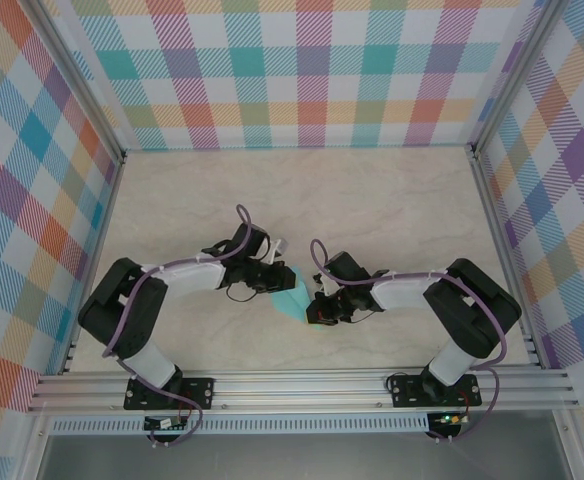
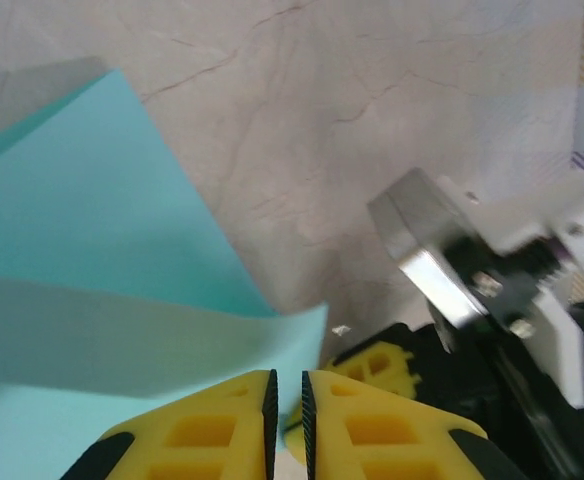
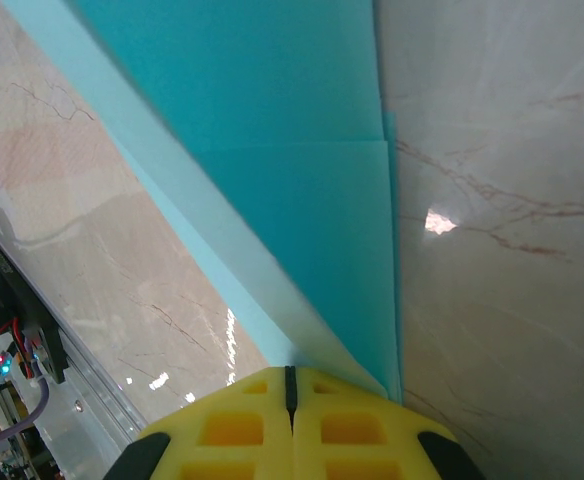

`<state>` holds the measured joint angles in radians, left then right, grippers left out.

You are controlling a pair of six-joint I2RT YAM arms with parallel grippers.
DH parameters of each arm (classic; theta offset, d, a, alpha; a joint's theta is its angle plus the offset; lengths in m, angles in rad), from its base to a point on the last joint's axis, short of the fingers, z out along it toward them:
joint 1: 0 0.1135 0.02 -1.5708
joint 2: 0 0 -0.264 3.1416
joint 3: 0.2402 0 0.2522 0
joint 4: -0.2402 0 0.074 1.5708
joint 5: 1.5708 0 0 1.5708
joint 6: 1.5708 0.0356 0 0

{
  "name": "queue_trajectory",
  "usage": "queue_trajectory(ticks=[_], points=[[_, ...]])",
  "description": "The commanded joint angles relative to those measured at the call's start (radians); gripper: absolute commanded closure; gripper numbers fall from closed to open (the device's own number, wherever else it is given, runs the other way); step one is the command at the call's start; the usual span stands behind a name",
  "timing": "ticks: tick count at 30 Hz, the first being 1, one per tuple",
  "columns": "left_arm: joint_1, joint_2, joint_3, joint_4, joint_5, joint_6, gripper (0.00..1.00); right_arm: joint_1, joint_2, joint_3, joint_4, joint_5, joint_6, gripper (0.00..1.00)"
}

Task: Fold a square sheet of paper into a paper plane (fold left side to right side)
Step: Fourth fold the wing at the center of the table.

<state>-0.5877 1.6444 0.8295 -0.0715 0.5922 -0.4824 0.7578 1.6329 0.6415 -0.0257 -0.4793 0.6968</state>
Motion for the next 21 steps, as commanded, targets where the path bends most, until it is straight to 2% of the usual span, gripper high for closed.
queue_trajectory(ticks=[1,14,21], points=[[-0.006,0.051,0.044,0.007,-0.046,0.033,0.84,-0.005,0.041,-0.034,-0.18,0.079,-0.009,0.98],[0.035,0.171,0.056,-0.041,-0.177,0.058,0.86,-0.011,-0.001,-0.044,-0.223,0.087,-0.031,0.97],[0.042,0.176,0.016,-0.019,-0.181,0.048,0.87,-0.015,-0.12,-0.001,-0.293,0.077,-0.041,0.97]])
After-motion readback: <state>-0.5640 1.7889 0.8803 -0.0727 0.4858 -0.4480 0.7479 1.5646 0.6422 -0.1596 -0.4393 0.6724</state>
